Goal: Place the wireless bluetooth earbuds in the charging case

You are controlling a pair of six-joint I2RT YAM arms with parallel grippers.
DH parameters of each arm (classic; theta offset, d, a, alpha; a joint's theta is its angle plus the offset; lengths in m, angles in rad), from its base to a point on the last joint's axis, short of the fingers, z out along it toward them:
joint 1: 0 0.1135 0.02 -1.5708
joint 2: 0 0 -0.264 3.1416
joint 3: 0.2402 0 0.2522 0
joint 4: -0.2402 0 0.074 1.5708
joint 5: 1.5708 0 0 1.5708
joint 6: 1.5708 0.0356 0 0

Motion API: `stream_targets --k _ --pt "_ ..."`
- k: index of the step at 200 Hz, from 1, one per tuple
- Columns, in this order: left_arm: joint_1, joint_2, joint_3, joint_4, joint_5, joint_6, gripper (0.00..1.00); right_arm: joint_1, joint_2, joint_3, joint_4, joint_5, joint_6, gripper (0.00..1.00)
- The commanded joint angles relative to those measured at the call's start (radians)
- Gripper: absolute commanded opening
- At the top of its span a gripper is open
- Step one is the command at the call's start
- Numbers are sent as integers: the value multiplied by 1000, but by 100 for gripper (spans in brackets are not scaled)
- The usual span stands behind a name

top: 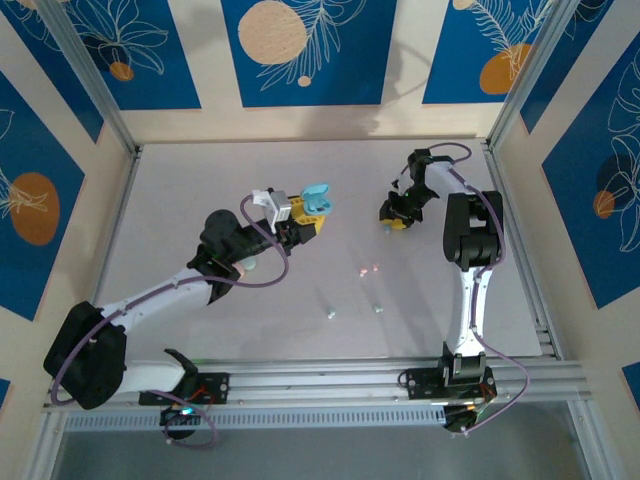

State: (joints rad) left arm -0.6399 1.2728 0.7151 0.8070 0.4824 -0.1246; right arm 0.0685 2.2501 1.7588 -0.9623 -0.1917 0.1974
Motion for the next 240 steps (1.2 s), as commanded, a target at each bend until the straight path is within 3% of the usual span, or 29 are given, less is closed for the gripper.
stream_targets --k 1,240 --pt "-5 3 20 38 26 -11 23 11 8 5 -33 -32 -20 35" --pt "-5 22 27 44 26 -14 24 40 6 -16 -72 -36 -38 31"
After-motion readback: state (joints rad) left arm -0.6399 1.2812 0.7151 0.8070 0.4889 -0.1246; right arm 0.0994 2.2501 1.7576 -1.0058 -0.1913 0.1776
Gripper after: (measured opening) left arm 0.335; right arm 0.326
